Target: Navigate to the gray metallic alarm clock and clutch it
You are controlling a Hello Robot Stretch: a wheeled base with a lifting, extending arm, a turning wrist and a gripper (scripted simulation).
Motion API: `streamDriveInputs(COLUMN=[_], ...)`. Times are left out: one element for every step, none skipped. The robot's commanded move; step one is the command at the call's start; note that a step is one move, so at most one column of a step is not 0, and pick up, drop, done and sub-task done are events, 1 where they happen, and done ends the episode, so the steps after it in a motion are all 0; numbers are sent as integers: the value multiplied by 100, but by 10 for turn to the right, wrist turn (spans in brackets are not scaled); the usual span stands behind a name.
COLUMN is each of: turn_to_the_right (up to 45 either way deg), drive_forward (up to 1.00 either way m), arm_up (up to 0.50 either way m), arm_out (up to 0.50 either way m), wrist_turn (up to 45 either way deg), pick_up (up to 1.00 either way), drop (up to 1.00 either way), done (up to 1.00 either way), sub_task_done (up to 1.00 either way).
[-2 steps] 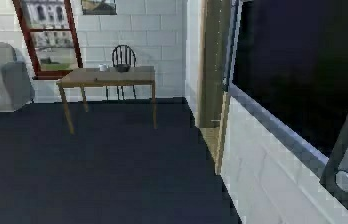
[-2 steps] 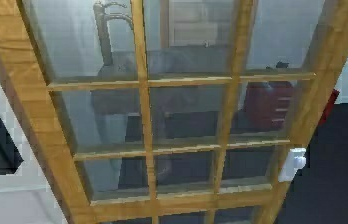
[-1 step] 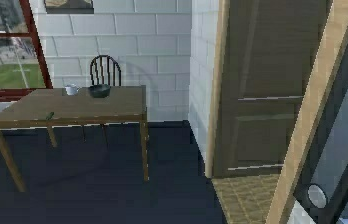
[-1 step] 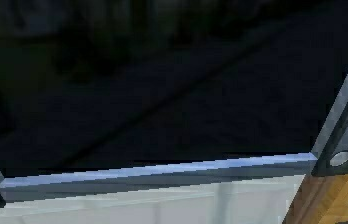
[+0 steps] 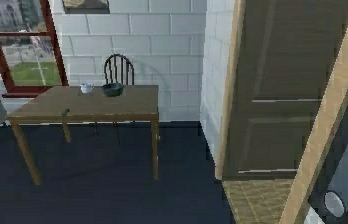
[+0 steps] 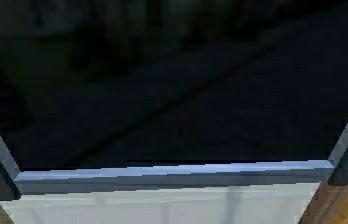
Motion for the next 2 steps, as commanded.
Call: streamDriveInputs(turn_to_the_right=[0,180], drive_forward=[35,0], arm_up=[0,0], arm_out=[0,0], wrist_turn=[0,0], pick_up=[0,0], drop=[0,0], done=[0,0], sub_task_done=[0,0])
